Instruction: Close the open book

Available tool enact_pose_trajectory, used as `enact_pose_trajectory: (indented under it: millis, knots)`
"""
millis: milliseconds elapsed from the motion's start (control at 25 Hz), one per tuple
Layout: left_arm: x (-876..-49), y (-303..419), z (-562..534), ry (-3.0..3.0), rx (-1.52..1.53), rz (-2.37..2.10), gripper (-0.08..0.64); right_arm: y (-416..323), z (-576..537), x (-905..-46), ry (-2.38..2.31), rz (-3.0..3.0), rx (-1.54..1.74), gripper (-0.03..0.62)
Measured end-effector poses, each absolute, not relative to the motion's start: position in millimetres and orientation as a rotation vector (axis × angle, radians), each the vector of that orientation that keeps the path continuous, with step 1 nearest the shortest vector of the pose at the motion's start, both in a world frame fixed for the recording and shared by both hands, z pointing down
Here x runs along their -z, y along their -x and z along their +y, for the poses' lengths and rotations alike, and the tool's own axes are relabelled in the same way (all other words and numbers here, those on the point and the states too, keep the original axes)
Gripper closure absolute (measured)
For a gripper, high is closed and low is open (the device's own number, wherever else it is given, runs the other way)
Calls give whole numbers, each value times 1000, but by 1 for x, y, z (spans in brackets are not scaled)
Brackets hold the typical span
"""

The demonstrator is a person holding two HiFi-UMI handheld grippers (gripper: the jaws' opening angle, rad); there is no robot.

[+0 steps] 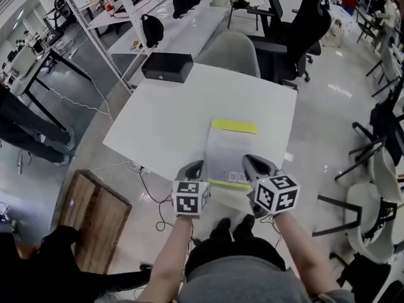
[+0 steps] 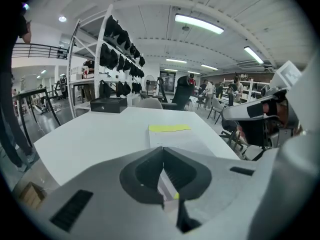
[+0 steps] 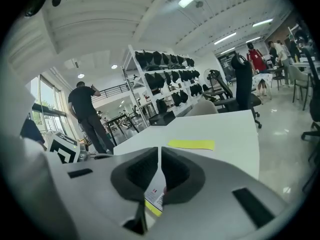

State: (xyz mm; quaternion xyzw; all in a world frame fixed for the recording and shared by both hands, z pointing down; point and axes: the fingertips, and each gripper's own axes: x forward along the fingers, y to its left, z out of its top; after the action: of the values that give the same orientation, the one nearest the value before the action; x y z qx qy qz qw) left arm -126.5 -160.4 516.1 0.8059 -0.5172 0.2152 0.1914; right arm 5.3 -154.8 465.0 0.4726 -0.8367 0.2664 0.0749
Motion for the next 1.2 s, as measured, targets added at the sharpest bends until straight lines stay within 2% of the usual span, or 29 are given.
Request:
enact_pose_trajectory:
  millis: [120,1200]
  knots:
    - [-512,125,-161,-2275,-598,-1450,552,-19,-154,-461,-1484,-2491,-778,586]
    - [-492,119,-165,-2321,-516,-1448,553,-76,-147,-448,-1715,-2430,-672,589]
